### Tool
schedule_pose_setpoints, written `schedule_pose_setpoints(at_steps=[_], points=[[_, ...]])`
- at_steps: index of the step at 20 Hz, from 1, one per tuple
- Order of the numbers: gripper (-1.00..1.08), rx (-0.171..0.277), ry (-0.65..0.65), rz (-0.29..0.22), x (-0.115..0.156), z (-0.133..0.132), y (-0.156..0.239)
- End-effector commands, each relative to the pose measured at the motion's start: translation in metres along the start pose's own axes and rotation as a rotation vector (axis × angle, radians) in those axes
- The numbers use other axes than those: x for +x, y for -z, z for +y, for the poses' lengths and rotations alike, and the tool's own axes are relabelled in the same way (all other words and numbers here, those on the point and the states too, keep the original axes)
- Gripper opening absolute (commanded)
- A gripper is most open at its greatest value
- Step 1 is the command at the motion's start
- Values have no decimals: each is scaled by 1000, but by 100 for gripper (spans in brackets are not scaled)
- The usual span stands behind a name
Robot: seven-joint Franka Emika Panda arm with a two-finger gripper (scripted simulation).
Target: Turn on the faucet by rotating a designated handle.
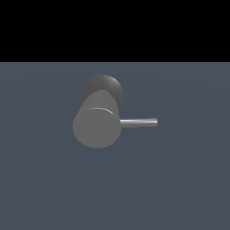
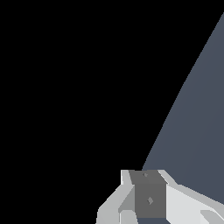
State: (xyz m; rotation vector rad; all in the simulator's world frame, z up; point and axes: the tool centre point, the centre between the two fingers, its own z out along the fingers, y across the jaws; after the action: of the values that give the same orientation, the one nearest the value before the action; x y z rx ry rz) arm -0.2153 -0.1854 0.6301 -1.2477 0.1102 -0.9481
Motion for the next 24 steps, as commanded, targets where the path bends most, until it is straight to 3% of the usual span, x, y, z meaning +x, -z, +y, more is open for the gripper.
schedule_pose_setpoints(at_steps=[1, 7, 13, 19, 24], points=[[-100, 14, -9, 20, 4, 2, 4], [-100, 75, -51, 108, 20, 16, 24], [-100, 164, -136, 256, 44, 48, 58], [-100, 251, -278, 448, 63, 109, 98], [-100, 297, -427, 602, 66, 175, 126]])
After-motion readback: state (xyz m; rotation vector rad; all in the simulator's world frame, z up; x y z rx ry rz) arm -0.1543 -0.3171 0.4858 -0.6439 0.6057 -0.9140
